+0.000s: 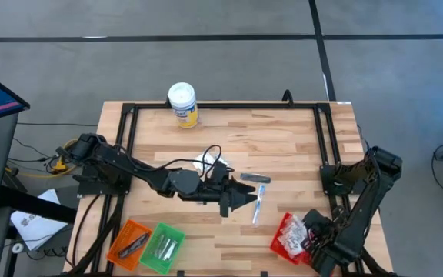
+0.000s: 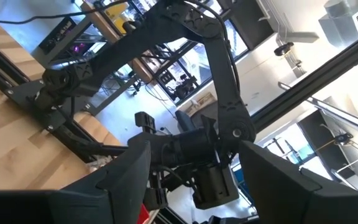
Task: Pick & Place Travel size toiletries
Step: Put the nail cutter into the green basket
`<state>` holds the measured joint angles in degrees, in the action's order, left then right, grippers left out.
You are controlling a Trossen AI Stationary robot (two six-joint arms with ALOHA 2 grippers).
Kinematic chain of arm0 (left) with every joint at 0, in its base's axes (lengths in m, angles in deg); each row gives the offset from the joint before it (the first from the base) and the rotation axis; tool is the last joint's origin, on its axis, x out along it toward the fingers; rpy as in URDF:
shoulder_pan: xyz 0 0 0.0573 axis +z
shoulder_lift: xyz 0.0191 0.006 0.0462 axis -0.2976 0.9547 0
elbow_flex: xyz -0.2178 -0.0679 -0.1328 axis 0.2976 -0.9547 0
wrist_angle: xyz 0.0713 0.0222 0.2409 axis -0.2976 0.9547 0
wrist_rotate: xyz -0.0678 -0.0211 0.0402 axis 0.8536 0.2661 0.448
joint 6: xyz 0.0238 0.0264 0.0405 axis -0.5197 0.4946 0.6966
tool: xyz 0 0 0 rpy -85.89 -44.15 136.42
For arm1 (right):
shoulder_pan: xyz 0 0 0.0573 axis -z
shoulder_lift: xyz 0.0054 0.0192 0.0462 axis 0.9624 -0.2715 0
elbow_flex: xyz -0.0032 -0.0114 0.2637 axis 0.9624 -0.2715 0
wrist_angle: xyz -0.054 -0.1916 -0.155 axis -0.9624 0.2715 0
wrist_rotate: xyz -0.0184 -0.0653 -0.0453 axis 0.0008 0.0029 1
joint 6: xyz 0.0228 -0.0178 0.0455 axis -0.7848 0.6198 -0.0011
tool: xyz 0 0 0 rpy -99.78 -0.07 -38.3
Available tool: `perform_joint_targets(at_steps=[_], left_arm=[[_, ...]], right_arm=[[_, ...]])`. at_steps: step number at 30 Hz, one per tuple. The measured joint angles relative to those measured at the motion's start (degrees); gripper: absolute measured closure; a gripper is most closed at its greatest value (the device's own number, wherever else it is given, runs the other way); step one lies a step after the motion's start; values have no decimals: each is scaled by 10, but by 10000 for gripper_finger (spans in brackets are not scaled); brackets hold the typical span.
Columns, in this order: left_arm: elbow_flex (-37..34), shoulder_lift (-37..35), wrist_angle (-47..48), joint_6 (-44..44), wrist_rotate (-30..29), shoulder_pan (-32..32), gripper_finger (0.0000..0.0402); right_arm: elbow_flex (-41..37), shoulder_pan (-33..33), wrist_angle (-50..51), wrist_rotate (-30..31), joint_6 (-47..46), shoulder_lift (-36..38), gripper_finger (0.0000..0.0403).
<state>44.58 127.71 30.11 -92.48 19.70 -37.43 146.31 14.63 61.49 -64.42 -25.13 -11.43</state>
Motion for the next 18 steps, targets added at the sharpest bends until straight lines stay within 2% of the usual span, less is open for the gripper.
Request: perform_joint_targets(at_steps=[7,13,18], left_arm=[[0,0,0,0,0,0,160],[0,0,0,0,0,-2,160],[0,0,0,-2,0,-3,160]], right_arm=[[-4,0,-1,7,0,1,403],[-50,-5,-24,-49,-11,1,403],[-54,-28,-51,-55,-45,4,403]])
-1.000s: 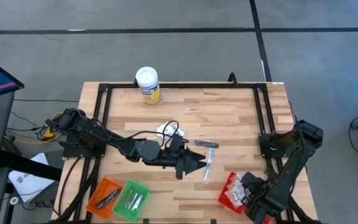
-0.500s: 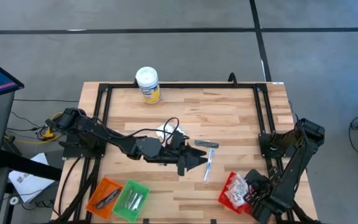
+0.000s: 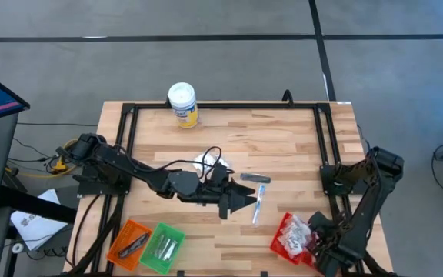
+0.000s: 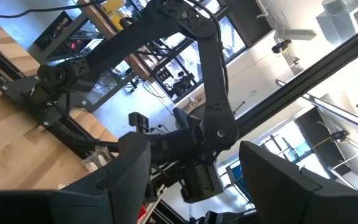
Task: Pick & Place Travel size toiletries
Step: Put the nail cutter into the green basket
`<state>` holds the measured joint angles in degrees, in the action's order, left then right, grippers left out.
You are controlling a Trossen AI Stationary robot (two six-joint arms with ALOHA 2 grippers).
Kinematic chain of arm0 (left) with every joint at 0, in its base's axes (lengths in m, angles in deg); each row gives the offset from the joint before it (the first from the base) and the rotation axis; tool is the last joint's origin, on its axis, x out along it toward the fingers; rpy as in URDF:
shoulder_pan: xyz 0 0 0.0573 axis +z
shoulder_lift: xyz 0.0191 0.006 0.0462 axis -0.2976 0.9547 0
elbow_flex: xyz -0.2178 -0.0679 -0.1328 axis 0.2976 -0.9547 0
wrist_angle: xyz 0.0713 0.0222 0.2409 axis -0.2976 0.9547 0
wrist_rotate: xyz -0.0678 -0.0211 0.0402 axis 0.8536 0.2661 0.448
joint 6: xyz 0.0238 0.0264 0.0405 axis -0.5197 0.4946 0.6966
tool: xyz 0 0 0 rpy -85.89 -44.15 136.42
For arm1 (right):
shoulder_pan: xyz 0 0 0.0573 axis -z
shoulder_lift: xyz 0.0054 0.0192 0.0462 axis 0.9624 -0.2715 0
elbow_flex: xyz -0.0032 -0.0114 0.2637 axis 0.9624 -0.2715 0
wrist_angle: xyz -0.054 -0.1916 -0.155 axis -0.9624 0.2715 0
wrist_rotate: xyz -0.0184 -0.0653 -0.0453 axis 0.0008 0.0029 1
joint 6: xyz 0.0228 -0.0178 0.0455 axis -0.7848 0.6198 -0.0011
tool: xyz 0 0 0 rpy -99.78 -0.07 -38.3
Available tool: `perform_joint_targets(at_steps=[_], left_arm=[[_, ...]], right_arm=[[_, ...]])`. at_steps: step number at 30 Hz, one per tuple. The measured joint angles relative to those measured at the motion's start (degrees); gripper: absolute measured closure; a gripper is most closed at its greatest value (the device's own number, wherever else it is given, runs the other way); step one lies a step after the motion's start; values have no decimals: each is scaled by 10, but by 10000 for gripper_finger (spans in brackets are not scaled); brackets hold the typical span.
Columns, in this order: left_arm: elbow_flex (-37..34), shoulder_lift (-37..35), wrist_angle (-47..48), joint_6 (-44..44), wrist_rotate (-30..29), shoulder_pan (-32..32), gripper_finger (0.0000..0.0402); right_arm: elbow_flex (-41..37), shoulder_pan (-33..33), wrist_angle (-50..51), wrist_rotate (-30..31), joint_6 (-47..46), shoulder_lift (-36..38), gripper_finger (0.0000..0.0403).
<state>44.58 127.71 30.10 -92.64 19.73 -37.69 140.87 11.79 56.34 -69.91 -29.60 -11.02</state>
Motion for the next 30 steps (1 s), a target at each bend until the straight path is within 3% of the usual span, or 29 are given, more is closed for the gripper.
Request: perform_joint_targets(at_steps=[5,11,15,18,23,30], left_arm=[[0,0,0,0,0,1,160],[0,0,0,1,0,9,160],[0,0,0,2,2,16,160],[0,0,1,3,13,23,160],[0,0,21,1,42,32,160],[0,0,112,-3,65,47,160]], right_arm=[[12,-30,24,42,-86,37,403],[52,-67,95,154,-142,112,403],[52,-63,74,259,-89,170,403],[52,-45,70,302,-46,197,403],[52,6,66,328,33,217,403],[52,106,0,330,218,217,403]])
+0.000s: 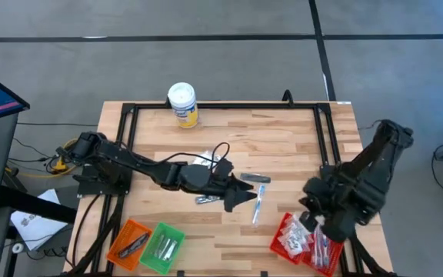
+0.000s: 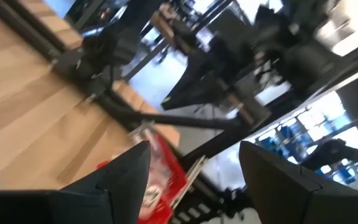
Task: Pick & Place Travel size toiletries
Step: Put the nail cutter into the green basket
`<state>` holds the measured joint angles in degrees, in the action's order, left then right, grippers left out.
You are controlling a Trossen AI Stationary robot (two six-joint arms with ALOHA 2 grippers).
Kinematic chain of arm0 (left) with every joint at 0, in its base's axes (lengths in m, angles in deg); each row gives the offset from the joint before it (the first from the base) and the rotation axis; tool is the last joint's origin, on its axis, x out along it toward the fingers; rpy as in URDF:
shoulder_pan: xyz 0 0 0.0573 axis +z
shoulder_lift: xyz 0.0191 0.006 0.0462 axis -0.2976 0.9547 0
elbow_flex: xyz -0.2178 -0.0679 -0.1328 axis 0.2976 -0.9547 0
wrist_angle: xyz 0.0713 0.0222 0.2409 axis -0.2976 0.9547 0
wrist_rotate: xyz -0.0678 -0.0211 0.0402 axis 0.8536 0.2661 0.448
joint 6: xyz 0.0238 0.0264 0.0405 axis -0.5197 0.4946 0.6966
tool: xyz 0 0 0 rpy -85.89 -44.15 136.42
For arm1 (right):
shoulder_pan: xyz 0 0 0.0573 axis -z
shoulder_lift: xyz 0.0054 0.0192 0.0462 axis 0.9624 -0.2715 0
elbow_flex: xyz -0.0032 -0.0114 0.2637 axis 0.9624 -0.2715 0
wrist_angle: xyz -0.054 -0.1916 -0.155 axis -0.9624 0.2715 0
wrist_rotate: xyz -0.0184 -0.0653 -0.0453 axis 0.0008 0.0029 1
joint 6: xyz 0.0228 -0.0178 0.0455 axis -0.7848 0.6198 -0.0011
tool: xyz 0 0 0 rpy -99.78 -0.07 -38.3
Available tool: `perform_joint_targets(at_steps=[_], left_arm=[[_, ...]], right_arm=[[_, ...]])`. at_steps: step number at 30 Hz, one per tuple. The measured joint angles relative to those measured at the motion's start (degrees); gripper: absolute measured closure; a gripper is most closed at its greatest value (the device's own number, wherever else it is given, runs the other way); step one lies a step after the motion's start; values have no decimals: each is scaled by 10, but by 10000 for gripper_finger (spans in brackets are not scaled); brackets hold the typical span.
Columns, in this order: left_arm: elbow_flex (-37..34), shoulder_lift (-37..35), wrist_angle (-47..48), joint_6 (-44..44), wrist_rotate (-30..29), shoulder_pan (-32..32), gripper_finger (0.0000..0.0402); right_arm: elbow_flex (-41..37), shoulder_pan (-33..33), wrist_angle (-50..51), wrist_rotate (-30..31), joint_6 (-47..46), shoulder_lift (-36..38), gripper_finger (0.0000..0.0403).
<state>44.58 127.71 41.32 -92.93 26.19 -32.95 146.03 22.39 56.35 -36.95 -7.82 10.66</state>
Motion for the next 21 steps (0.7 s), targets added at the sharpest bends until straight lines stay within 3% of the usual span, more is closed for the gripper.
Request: perform_joint_targets(at_steps=[12,21], left_arm=[[0,0,128,15,117,62,160],[0,0,188,91,227,108,160]], right_arm=[[0,212,-119,-53,278,0,403],[0,331,-206,-80,371,0,403]])
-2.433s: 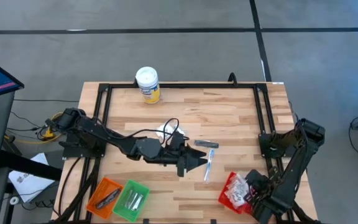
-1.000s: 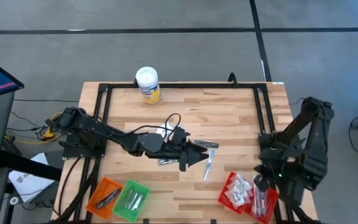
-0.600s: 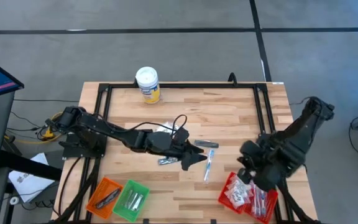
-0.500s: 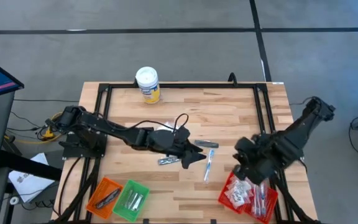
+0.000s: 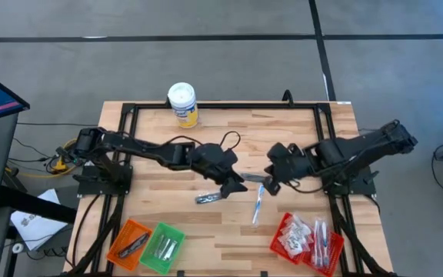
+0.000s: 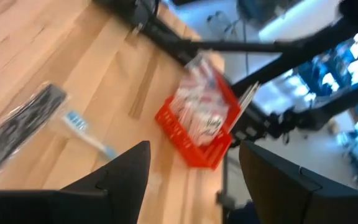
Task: Pick & Place Travel size toiletries
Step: Put the nail cutter into the green basket
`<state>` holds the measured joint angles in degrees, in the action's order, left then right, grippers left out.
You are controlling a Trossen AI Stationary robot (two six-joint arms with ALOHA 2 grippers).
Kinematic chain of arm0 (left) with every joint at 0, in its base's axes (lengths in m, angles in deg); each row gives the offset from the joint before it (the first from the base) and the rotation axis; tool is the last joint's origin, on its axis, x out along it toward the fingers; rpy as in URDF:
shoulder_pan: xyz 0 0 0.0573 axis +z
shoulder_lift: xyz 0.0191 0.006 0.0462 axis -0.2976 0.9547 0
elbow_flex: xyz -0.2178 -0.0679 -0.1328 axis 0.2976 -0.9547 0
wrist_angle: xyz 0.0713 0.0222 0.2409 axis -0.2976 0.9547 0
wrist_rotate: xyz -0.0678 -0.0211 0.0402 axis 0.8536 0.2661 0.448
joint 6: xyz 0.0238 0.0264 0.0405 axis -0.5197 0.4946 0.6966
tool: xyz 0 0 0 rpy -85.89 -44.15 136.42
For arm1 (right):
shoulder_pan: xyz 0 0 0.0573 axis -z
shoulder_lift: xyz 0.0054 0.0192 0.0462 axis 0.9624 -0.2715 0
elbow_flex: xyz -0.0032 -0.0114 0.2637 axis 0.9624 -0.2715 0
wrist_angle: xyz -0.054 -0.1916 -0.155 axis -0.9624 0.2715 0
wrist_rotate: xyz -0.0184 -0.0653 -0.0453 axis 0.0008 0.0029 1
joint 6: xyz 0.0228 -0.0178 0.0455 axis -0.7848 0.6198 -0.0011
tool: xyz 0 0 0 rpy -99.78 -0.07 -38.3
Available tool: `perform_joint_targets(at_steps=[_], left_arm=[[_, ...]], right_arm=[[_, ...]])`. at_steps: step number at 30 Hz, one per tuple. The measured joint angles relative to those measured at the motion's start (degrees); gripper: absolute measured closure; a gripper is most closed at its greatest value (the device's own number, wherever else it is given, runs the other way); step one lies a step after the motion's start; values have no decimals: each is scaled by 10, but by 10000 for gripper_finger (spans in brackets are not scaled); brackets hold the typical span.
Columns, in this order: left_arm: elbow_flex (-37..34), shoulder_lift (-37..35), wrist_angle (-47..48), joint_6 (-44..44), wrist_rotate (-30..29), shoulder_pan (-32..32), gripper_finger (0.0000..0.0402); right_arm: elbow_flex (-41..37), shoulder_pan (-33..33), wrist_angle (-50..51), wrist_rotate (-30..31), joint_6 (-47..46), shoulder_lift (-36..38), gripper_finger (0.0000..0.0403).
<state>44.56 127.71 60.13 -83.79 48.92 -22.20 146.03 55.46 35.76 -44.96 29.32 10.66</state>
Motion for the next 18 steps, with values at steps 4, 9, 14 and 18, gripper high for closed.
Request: perform_joint_targets(at_steps=[4,9,14,18], left_arm=[[0,0,48,30,18,10,160],[0,0,90,82,18,19,160],[0,0,112,126,7,29,160],[0,0,136,246,-27,34,160]], right_arm=[[0,27,-9,0,3,0,403],[0,42,-40,-23,86,0,403],[-1,58,-57,-50,123,0,403],[-19,69,-79,-55,137,2,403]])
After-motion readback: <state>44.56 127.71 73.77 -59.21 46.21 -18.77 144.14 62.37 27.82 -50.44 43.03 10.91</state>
